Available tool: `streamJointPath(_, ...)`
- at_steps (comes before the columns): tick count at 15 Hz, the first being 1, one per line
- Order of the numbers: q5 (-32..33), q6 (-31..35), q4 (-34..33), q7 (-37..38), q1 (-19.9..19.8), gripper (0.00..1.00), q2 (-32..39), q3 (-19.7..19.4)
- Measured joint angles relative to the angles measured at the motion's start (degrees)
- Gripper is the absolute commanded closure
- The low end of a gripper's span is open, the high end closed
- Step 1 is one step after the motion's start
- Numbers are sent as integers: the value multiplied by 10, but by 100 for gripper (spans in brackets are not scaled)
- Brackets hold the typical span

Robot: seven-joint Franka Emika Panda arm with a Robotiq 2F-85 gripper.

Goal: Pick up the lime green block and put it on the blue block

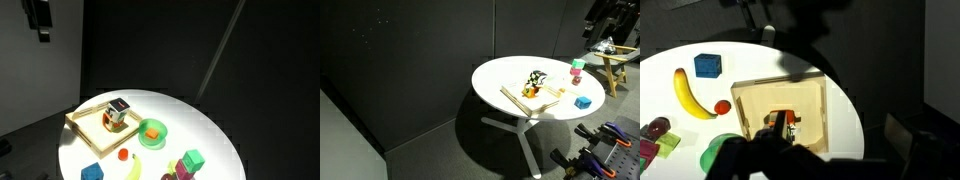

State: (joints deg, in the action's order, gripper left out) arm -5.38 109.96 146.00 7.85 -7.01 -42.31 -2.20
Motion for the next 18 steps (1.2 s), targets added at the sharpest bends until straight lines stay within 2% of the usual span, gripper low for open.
streamJointPath(5, 5, 48, -28, 42, -45, 0, 38, -8)
streamJointPath(10, 18, 62, -64, 74, -88, 0, 79, -25)
streamJointPath(18, 29, 61, -126, 88, -118, 0, 149, -68)
